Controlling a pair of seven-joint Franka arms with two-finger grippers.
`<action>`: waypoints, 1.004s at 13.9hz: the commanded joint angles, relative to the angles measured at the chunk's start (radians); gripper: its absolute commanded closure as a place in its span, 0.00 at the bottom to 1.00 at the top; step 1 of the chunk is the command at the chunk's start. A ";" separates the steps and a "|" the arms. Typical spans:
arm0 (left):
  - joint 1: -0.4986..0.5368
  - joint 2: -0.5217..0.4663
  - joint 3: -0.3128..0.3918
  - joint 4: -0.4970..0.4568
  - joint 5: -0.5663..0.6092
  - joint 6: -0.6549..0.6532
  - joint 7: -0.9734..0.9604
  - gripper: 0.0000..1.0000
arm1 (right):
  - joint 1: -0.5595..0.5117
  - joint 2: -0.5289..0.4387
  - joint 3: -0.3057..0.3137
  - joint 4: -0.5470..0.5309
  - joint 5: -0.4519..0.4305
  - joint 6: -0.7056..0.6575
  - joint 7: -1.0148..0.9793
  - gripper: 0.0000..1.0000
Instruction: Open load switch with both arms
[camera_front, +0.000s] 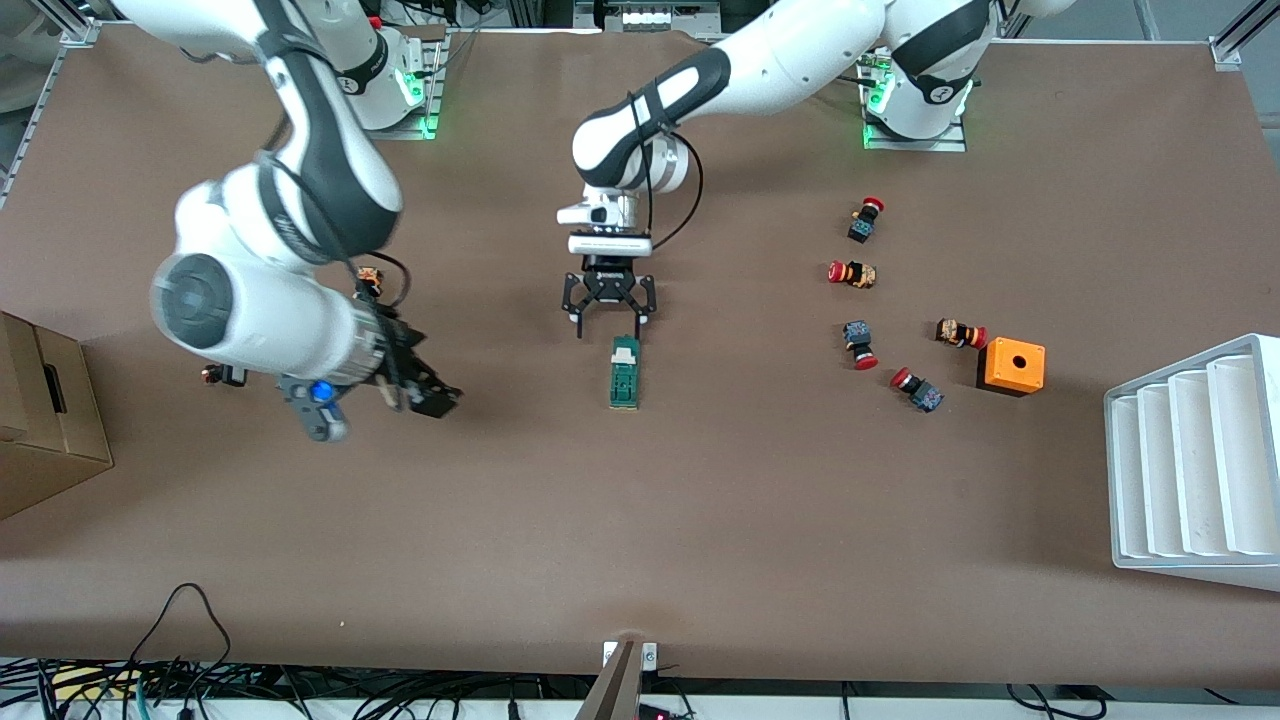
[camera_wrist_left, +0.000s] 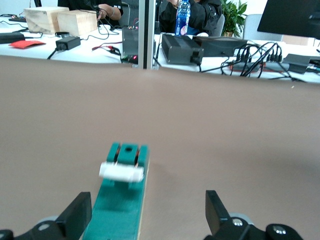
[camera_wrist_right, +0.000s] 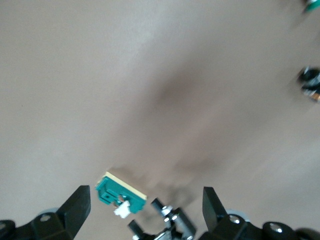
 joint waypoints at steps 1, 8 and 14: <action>0.113 -0.063 -0.088 -0.076 -0.026 0.015 0.091 0.00 | -0.083 -0.104 0.022 -0.082 -0.015 -0.055 -0.174 0.01; 0.531 -0.091 -0.508 -0.124 -0.168 0.004 0.482 0.00 | -0.171 -0.316 0.047 -0.214 -0.173 -0.153 -0.597 0.01; 0.613 -0.091 -0.655 0.111 -0.576 -0.129 0.955 0.00 | -0.277 -0.425 0.056 -0.271 -0.214 -0.154 -0.932 0.01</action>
